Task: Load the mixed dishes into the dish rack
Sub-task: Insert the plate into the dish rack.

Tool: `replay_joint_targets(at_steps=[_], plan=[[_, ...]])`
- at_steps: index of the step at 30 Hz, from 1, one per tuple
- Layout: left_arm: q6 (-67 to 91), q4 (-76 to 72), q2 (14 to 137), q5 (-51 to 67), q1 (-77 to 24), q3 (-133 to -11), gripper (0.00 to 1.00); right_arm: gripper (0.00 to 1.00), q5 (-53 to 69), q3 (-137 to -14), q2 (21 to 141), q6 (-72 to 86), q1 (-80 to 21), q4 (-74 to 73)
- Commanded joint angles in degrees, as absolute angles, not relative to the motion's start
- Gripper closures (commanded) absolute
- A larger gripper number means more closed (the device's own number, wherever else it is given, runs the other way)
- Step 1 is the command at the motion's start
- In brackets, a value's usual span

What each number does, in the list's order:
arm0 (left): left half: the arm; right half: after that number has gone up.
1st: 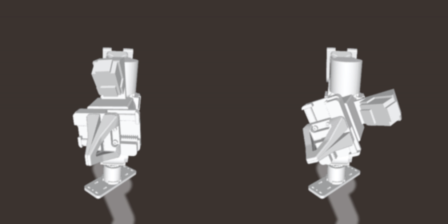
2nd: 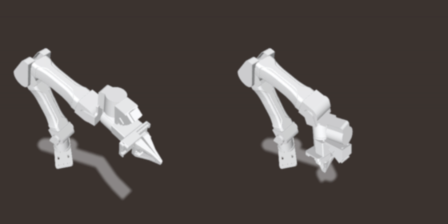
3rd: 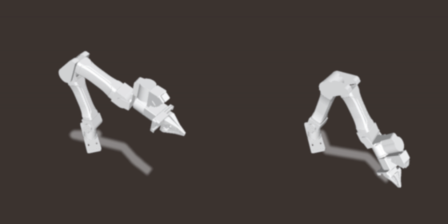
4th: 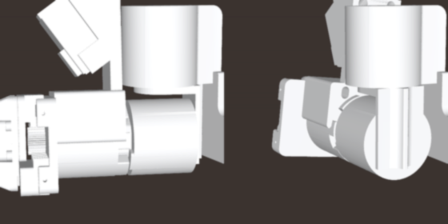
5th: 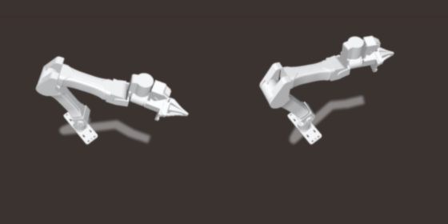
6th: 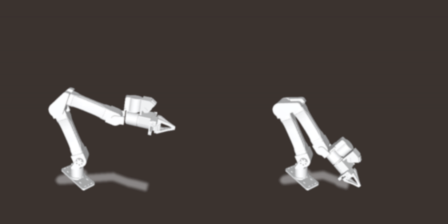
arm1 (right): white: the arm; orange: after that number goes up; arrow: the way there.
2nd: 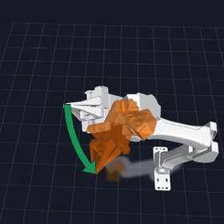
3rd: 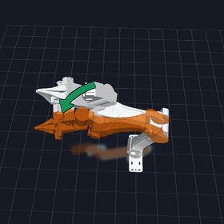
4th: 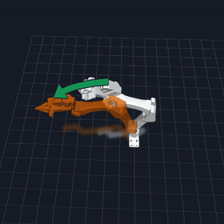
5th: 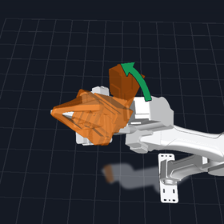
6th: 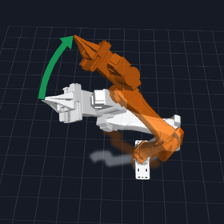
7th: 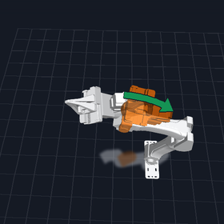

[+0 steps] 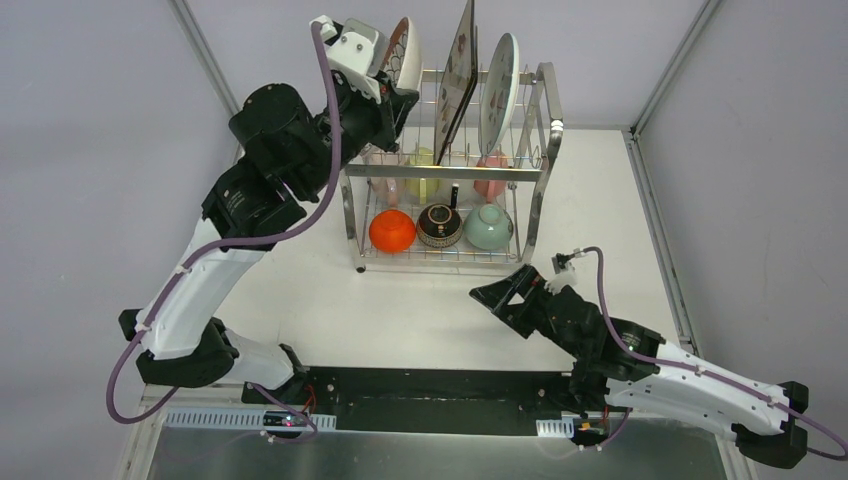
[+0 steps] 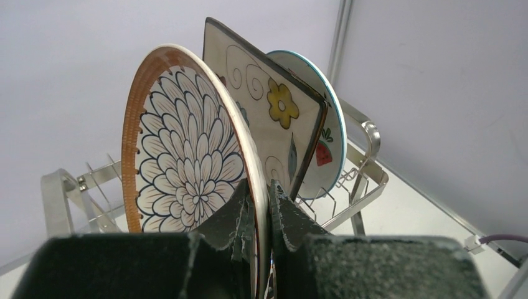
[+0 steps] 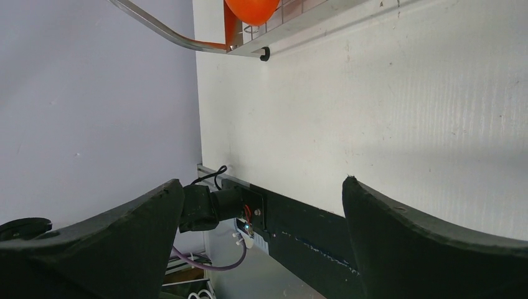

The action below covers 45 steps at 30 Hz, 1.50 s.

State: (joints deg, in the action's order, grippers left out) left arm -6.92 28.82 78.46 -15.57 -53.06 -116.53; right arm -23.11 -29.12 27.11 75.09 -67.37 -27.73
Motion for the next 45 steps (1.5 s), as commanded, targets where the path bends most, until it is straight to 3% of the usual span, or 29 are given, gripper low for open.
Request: replay_joint_targets(at_steps=[1,12,24,45], plan=[[-0.9,23.1,77.4,-7.8,-49.8,-122.1,1.0,0.0,-23.0,-31.1,27.6,74.1,-67.3,-27.4],[9.5,23.4,81.6,1.0,-40.5,-128.2,1.0,0.0,-22.2,-31.5,29.2,74.5,-67.3,-27.0],[23.4,18.3,84.1,9.5,-30.1,-127.2,1.0,0.0,-22.0,-31.1,29.2,74.9,-67.3,-26.8],[31.0,11.2,89.3,14.3,-25.9,-128.0,1.0,0.0,-22.2,-30.9,27.6,75.1,-67.3,-28.1]])
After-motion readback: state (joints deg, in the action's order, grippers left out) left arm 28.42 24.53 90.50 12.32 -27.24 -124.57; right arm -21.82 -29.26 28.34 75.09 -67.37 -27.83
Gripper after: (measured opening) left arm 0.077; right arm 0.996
